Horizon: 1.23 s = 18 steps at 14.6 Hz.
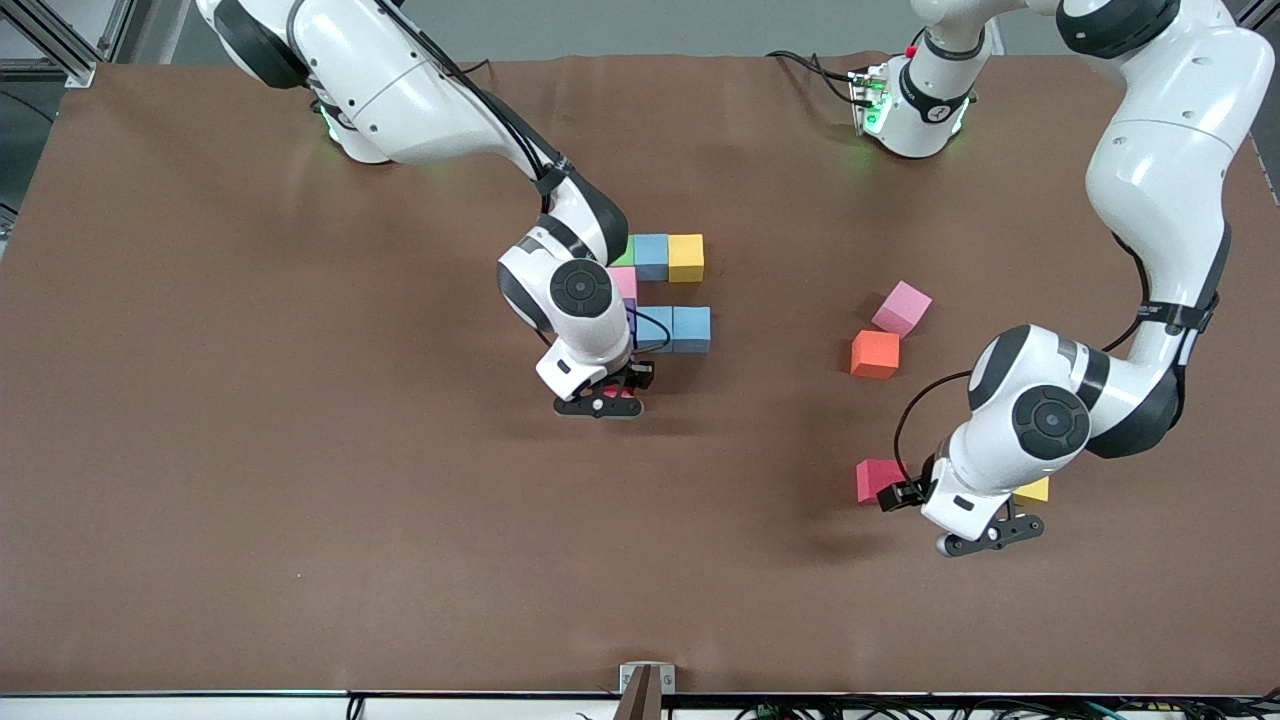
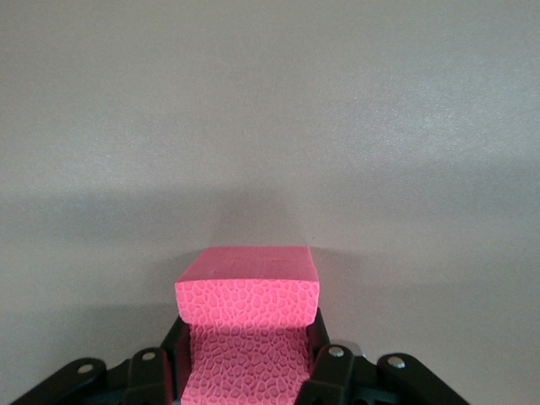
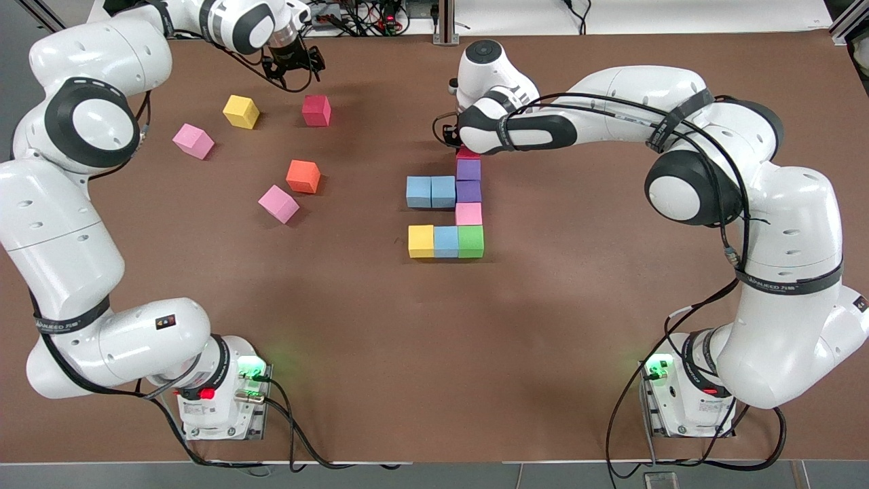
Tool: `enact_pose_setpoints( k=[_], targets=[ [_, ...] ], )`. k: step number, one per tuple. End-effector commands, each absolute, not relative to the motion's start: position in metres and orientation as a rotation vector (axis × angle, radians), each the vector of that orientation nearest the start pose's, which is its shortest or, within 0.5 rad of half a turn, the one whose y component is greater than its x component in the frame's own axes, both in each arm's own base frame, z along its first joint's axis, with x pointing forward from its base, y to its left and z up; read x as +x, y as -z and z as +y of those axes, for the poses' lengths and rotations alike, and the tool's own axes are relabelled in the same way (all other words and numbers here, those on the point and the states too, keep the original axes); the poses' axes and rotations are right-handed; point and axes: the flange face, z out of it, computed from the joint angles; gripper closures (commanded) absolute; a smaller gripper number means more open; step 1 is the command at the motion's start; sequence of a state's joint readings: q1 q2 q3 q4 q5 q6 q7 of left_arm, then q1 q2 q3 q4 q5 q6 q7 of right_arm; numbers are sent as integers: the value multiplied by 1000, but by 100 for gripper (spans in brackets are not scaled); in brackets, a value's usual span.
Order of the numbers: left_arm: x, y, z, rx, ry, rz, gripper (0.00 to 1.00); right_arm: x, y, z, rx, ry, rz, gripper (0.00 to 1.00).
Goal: Arrange 11 blocks into digit 3
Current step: 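Grasp the red block with the left gripper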
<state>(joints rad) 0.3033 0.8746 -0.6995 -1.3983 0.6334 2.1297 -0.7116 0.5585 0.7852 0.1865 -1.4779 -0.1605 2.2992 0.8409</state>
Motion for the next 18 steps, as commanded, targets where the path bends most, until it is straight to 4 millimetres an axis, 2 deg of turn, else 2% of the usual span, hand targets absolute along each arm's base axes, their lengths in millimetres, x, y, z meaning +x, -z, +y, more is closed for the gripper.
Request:
enact_pose_setpoints(
  k=[1, 3, 8, 10, 11, 13, 14, 16, 17, 18],
  targets=[
    [722, -256, -161, -3168, 122, -212, 4, 530, -208, 471, -3113, -14, 110, 99],
    [721, -246, -162, -3179, 108, -121, 4, 530, -207, 470, -3120, -24, 108, 99],
    [715, -231, -170, -3166, 91, -34, 2, 529, -206, 469, -3124, -28, 86, 99],
    [713, -224, -167, -3157, 75, -33, 1, 529, -206, 469, -3124, -28, 86, 96],
    [711, -219, -165, -3150, 67, -31, 1, 529, -206, 469, -3124, -29, 88, 84],
    [705, -207, -164, -3150, 27, -32, 0, 531, -208, 469, -3121, -22, 107, 40],
    [705, -203, -159, -3144, 17, -31, 0, 532, -209, 470, -3120, -18, 100, 1],
    [701, -195, -157, -3139, -4, -44, 3, 536, -217, 472, -3112, 2, 87, 0],
    [700, -194, -159, -3140, -10, -59, 10, 537, -221, 472, -3116, -4, 88, 0],
    [699, -195, -160, -3144, -15, -66, 25, 541, -232, 474, -3114, 3, 93, 0]
  ],
)
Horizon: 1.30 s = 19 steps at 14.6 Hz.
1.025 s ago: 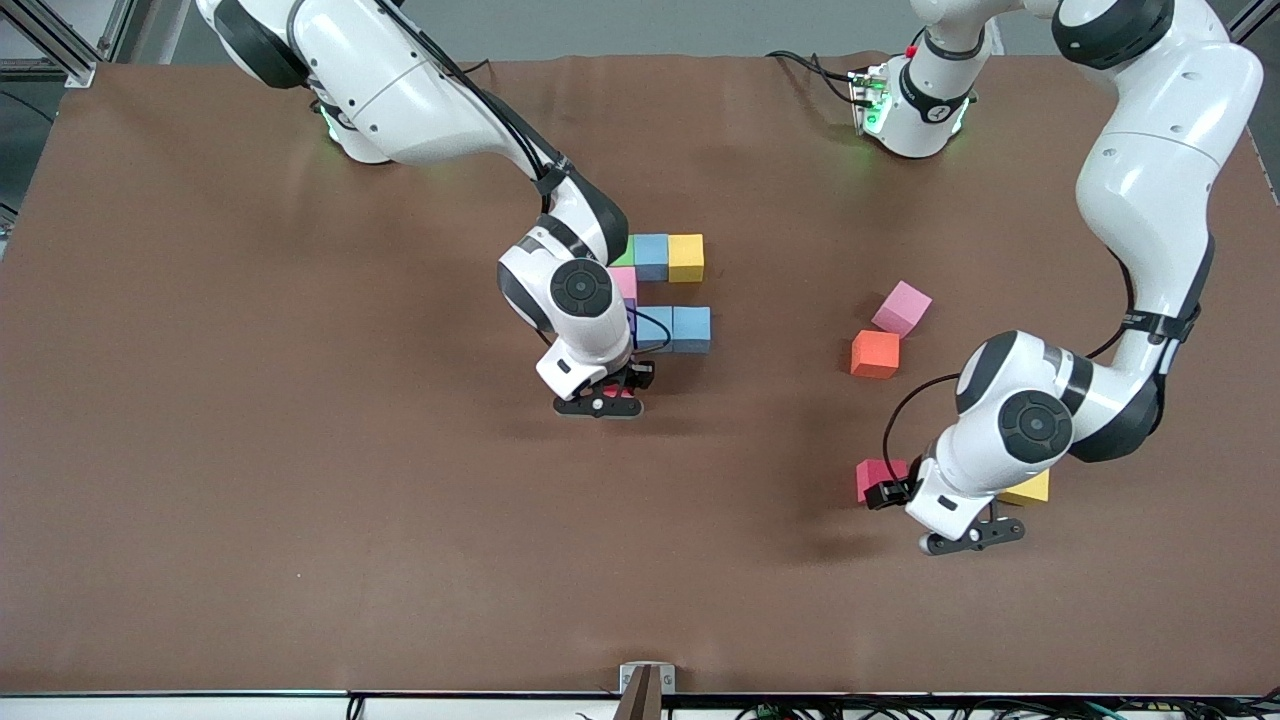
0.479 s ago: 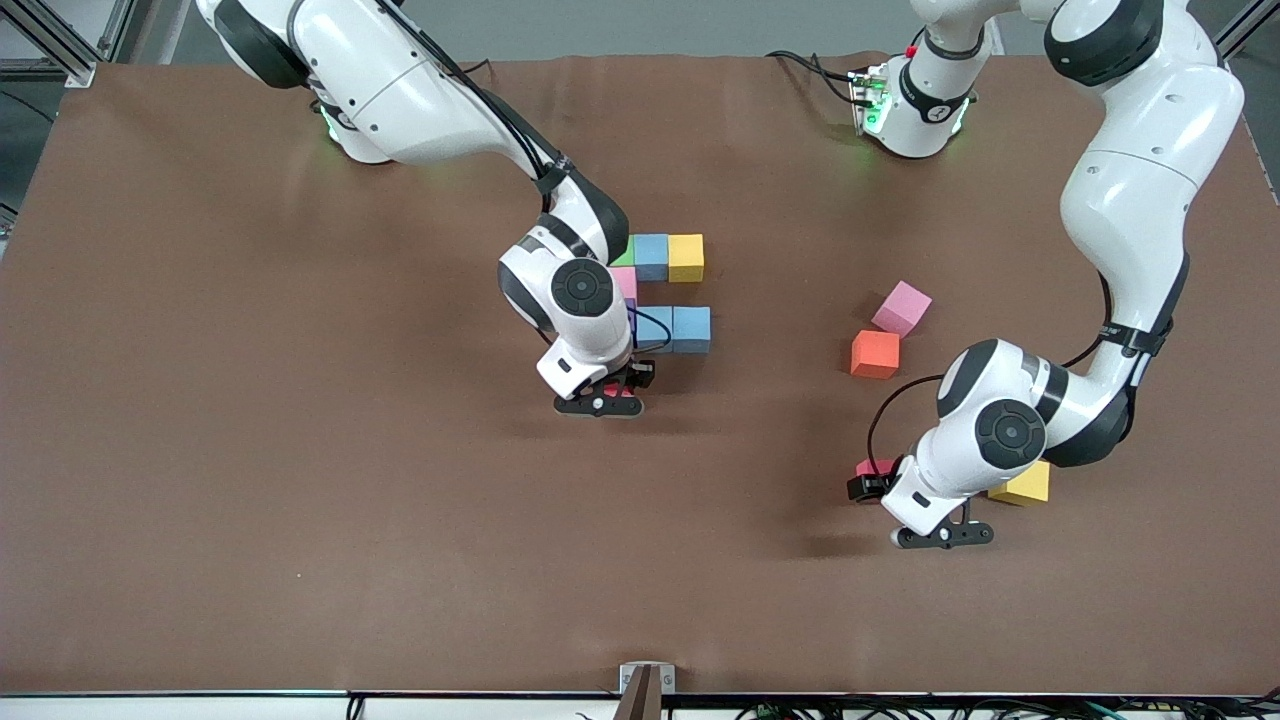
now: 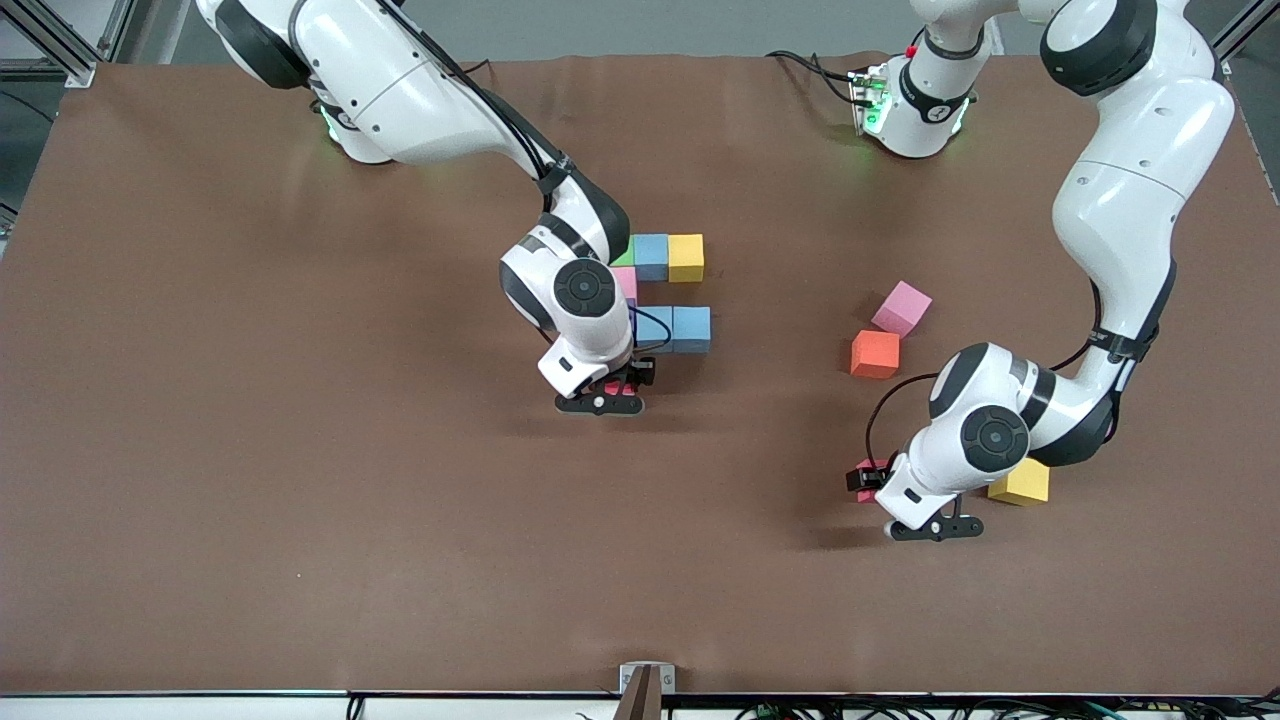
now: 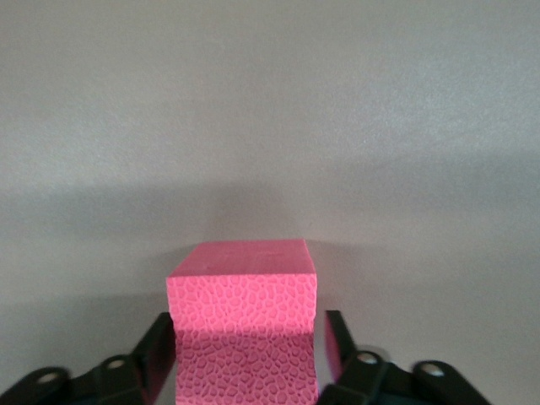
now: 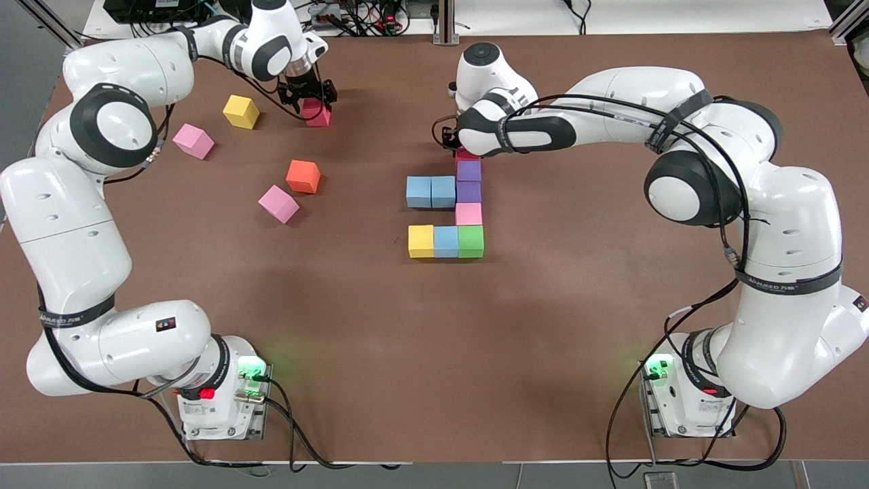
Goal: Arrange 11 blocks into digit 3
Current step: 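Carry the red block with the left gripper while the right gripper withdraws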
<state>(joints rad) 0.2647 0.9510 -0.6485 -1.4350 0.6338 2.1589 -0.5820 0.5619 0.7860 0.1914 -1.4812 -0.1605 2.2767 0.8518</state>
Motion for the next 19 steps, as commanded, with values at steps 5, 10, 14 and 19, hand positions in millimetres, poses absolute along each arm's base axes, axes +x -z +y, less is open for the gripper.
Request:
enact_pose_setpoints(
  k=[5, 10, 14, 19],
  targets=[
    [696, -216, -177, -3118, -1, -372, 73, 561, -295, 458, -3113, 10, 148, 0],
    [677, -241, -227, -3076, -89, -638, 76, 607, -366, 361, -3163, -21, 127, 0],
    [663, -251, -267, -3039, -103, -859, 85, 634, -411, 262, -3201, -86, 164, 0],
    [638, -248, -326, -2871, -107, -1301, 88, 640, -449, 171, -3229, -203, 77, 0]
  ],
)
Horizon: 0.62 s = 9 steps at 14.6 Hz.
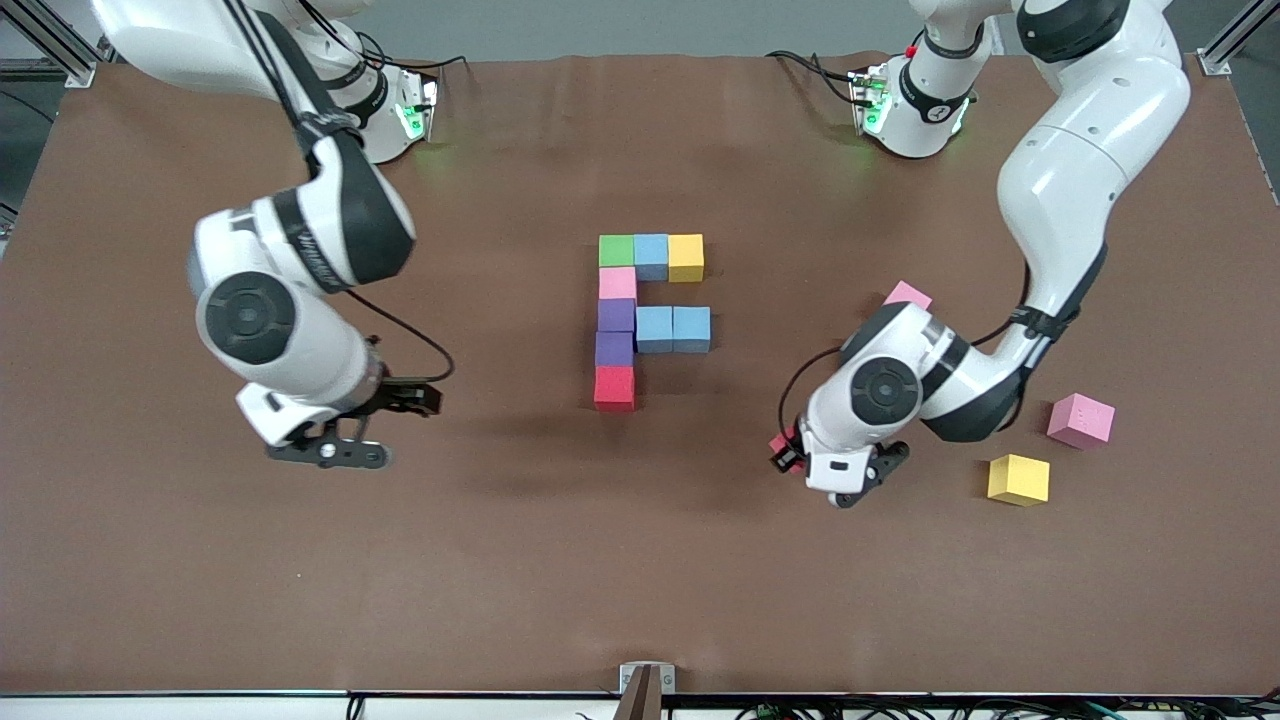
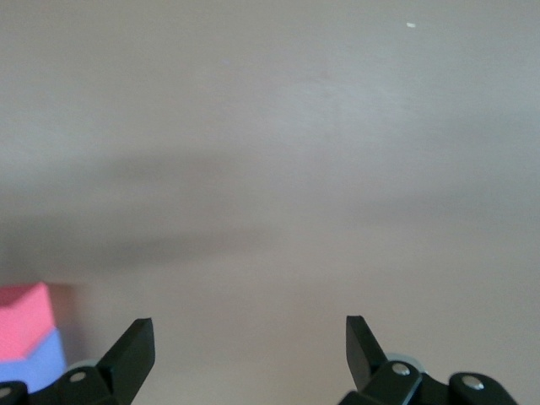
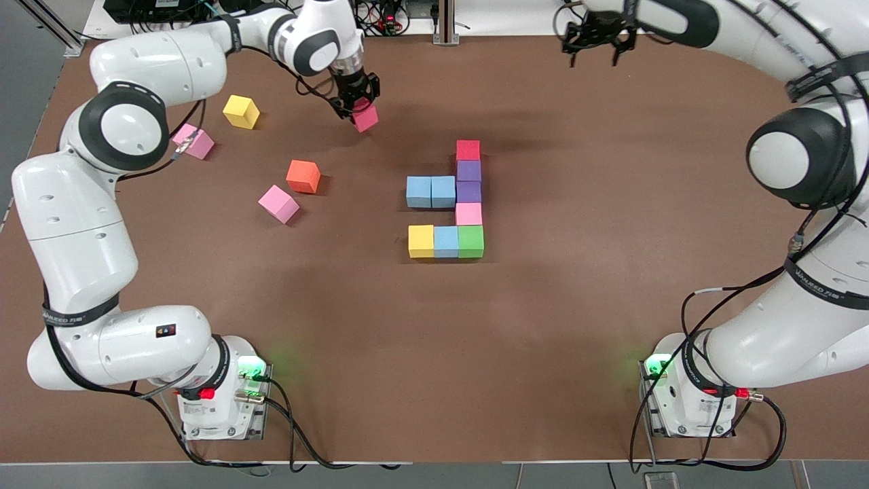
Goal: Arrange 11 blocks into digit 3
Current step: 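Carry the red block with the left gripper while the right gripper withdraws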
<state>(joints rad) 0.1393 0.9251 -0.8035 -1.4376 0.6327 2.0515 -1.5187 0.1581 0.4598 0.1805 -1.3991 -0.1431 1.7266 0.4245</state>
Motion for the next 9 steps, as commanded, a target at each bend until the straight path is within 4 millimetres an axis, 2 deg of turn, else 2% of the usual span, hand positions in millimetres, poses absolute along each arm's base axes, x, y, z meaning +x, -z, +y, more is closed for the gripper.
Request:
enact_pose_setpoints(
  k=[1, 2, 4, 6, 8, 9],
  targets=[
    [628, -247, -345, -2842, -109, -1352, 88, 638, -454, 160, -3233, -221, 93, 0],
    [620, -244, -359, -2811, -105, -1403, 88, 637, -459, 149, -3234, -236, 119, 0],
    [618, -242, -370, -2722, -84, -1554, 89, 631, -475, 132, -3238, -241, 146, 0],
    [609, -239, -399, -2598, -72, -1756, 89, 624, -487, 113, -3218, -239, 75, 0],
    [597, -227, -418, -2464, -12, -1919, 89, 619, -498, 79, -3195, -265, 51, 0],
    [590, -222, -431, -2400, 12, -2000, 89, 616, -502, 69, -3191, -276, 22, 0]
  ],
)
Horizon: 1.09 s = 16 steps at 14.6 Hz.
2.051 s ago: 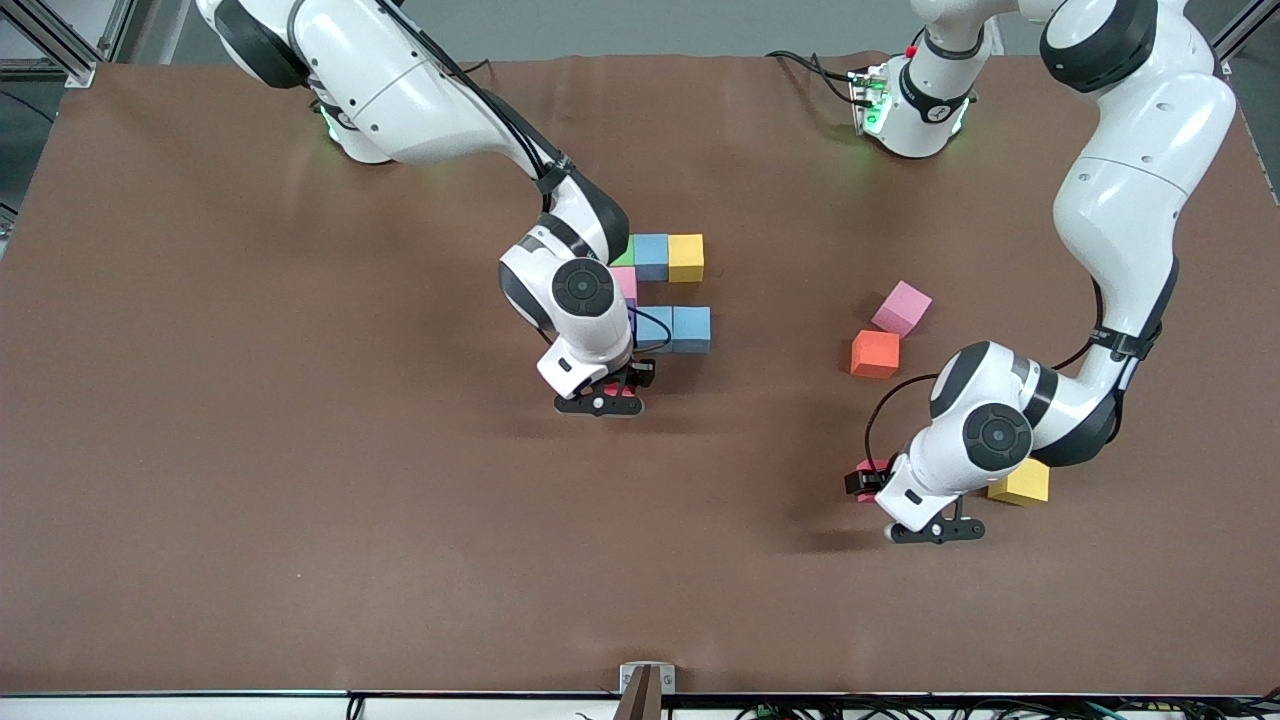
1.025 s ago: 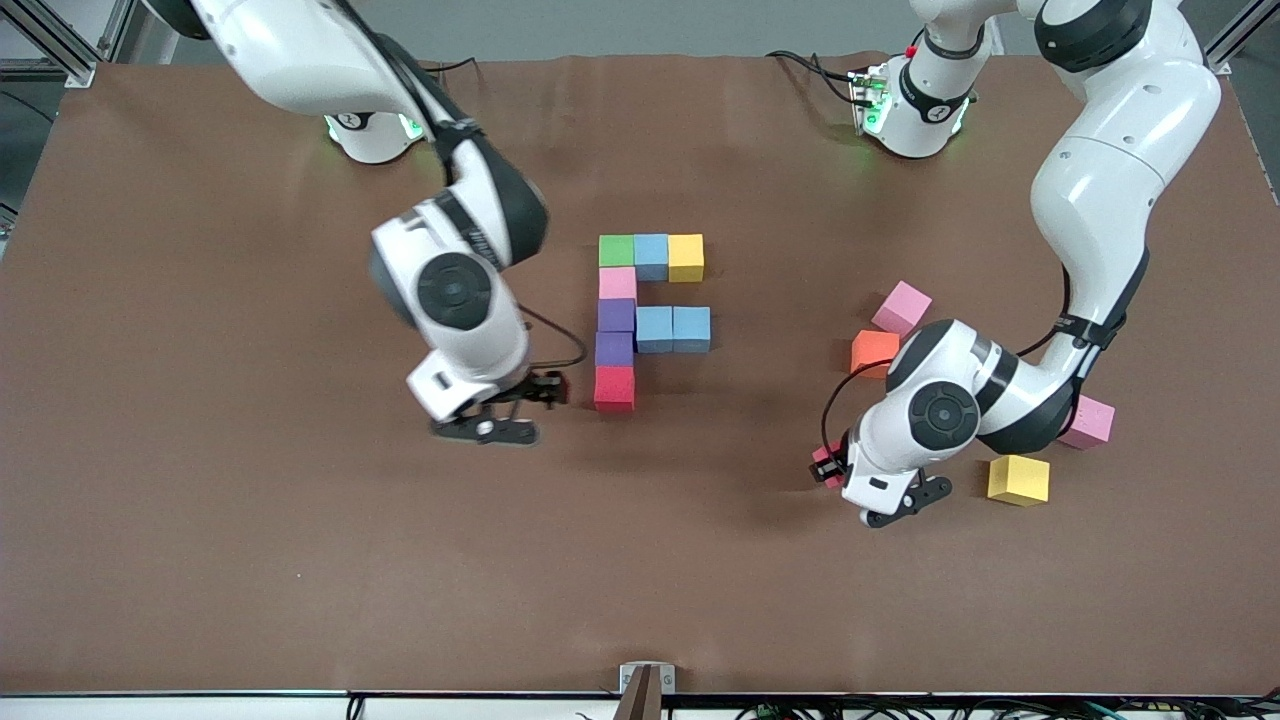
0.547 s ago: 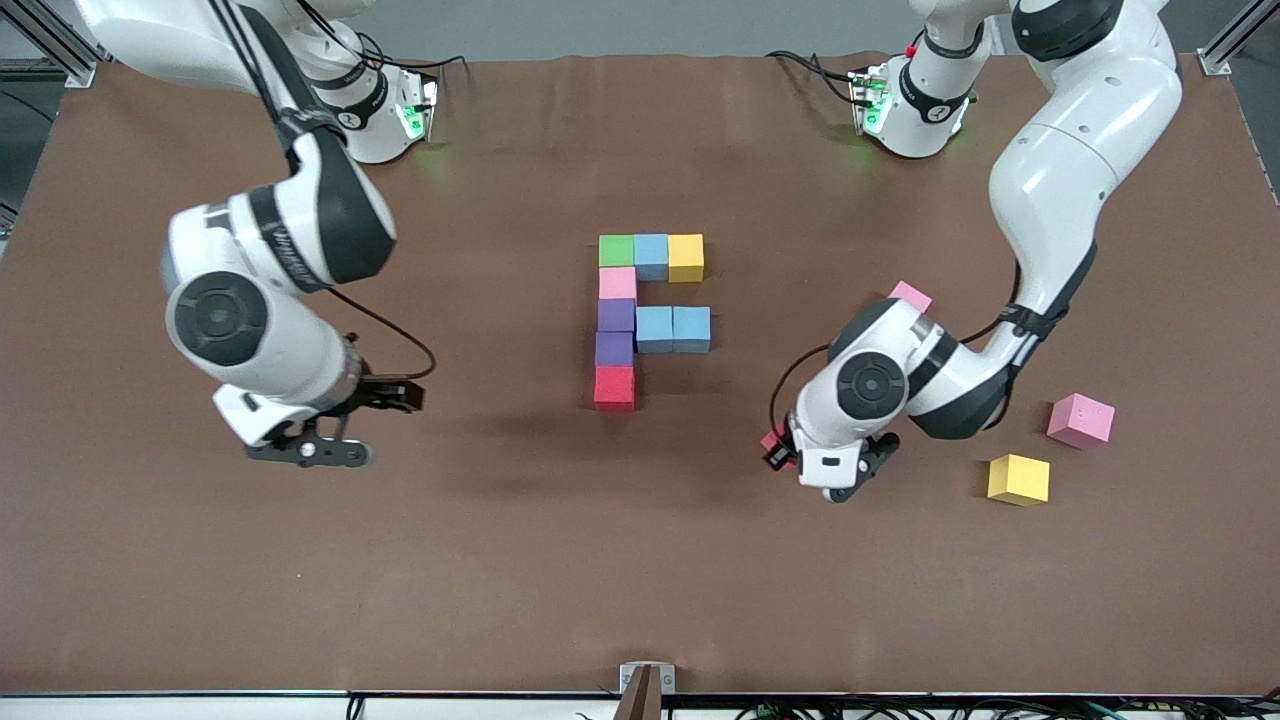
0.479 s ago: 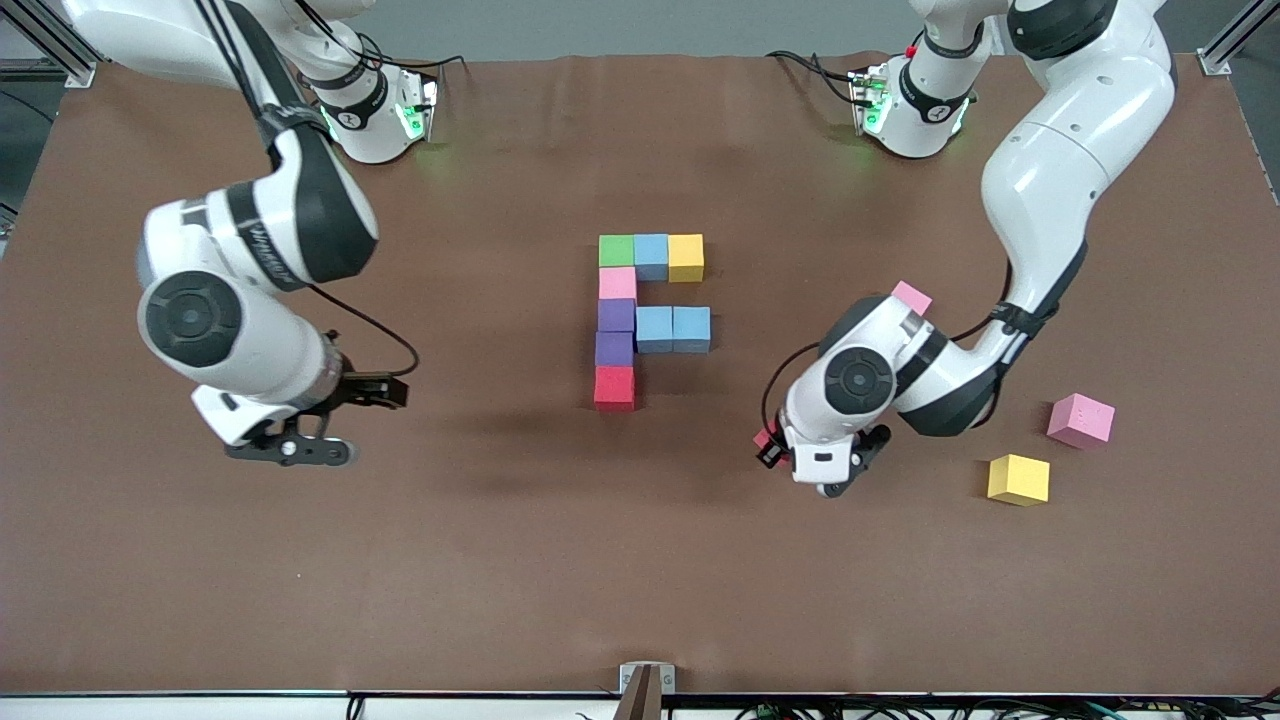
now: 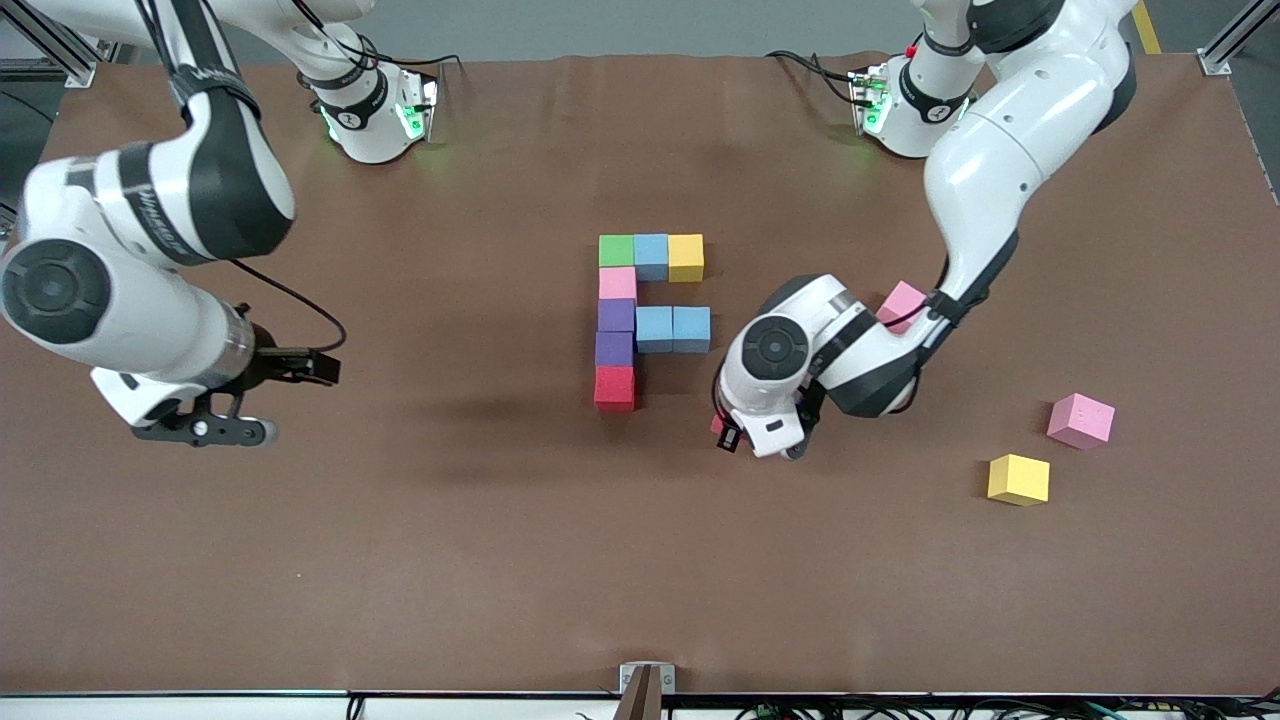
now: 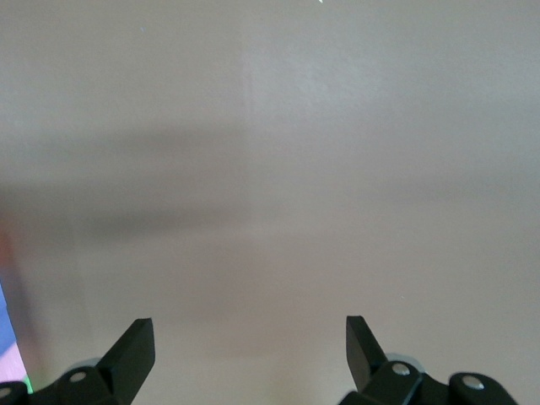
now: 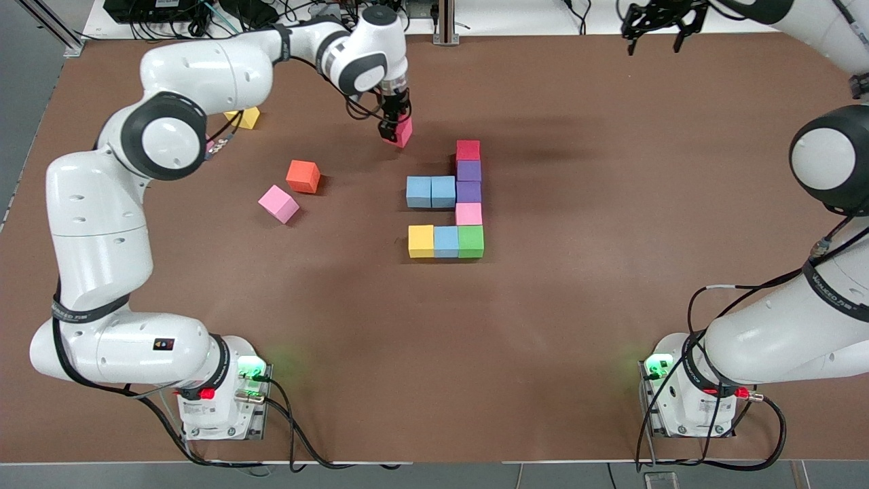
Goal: Arrange 11 blocks into digit 3
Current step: 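Carry the red block with the left gripper while the right gripper withdraws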
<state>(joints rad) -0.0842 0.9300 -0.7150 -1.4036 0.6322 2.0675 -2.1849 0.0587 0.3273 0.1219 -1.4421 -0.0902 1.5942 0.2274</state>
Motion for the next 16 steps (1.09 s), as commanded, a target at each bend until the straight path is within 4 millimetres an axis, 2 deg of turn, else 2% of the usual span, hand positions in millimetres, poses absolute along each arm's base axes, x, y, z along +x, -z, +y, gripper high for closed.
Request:
enact_pose_setpoints(
  k=[1, 3, 5, 8, 10, 14, 16],
  targets=[
    [586, -216, -437, -2355, 37, -2059, 88, 614, -508, 52, -3189, -286, 6, 0],
    [586, -216, -446, -2302, 48, -2176, 88, 608, -521, 24, -3182, -300, -50, 0],
    [582, -212, -456, -2273, 30, -2245, 88, 600, -540, 12, -3180, -275, -32, 0],
    [580, -217, -466, -2225, 9, -2329, 87, 592, -562, 9, -3195, -229, -19, 0],
    [567, -212, -481, -2220, -4, -2336, 87, 591, -570, 8, -3198, -214, -10, 0],
    [554, -201, -496, -2185, -34, -2376, 87, 598, -592, -3, -3191, -134, 15, 0],
    [551, -200, -501, -2155, -38, -2407, 87, 598, -595, -3, -3197, -122, 15, 0]
  ],
)
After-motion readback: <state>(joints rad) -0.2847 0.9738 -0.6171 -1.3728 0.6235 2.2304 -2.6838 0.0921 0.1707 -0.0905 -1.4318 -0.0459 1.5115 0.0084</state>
